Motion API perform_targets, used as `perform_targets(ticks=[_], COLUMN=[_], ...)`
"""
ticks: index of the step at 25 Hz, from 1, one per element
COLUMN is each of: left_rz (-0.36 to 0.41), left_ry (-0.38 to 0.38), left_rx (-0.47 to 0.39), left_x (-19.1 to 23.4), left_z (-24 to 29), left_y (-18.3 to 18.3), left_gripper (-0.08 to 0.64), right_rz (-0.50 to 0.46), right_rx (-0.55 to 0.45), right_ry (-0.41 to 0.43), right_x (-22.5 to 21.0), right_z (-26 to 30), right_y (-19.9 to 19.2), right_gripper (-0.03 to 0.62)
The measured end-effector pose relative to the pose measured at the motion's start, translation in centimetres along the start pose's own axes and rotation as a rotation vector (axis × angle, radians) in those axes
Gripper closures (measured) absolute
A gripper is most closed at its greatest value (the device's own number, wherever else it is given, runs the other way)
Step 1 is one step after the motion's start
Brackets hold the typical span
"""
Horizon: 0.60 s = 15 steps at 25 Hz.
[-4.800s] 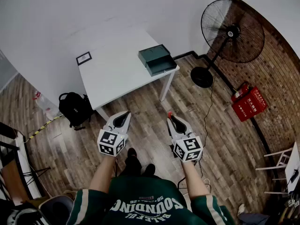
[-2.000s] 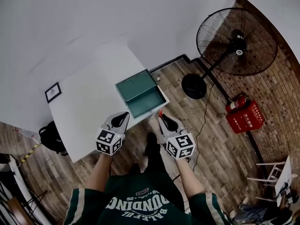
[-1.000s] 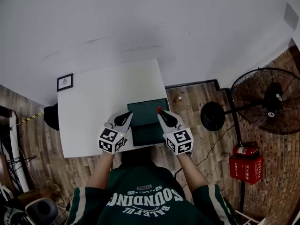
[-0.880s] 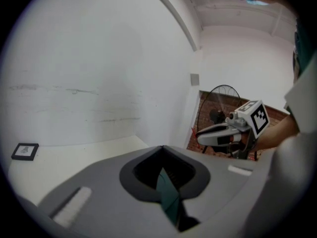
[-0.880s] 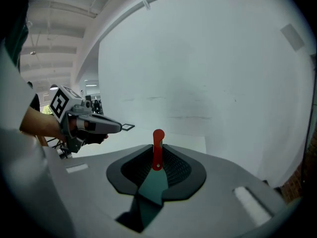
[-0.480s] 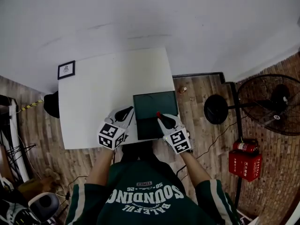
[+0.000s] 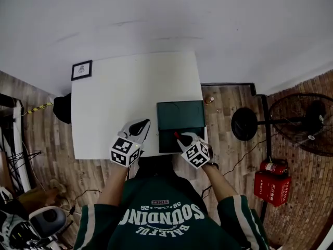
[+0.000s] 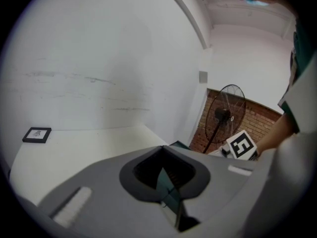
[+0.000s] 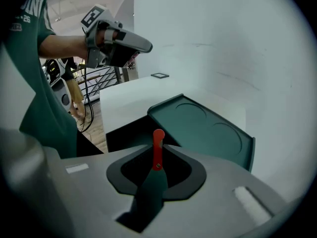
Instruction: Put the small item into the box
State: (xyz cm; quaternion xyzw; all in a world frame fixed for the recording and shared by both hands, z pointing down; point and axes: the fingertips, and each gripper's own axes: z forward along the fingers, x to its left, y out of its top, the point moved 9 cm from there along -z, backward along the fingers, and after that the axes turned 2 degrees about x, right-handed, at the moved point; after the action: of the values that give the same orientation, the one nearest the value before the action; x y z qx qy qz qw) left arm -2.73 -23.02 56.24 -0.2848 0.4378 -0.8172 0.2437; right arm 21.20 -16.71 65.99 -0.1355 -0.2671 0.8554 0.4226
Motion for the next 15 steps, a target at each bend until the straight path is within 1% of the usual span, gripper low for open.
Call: perform_targets(ticks=[3,6,15], left_rz=[-0.014,-0.04,-0.072], left_ry=[0.015,0.036,0.096], left_rx=[0.001,-0.008,-0.01], left_x=[0.2,0.5,1.7], left_z=[-0.8,-2.0,-4.4], left_y=[-0.5,-1.0,-2.0], left_gripper=[0.509,0.509,0.509], right_rz=[-0.016,-0.026,-0.026], right_rx=[0.068,0.126,0.252], right_ry=[0.05,0.08,0.093], right_x=[0.4,1.0,1.0], right_z=[1.5,3.0,6.5], right_y=[0.0,0.4,0.5], right_gripper=[0.535,0.534,0.534])
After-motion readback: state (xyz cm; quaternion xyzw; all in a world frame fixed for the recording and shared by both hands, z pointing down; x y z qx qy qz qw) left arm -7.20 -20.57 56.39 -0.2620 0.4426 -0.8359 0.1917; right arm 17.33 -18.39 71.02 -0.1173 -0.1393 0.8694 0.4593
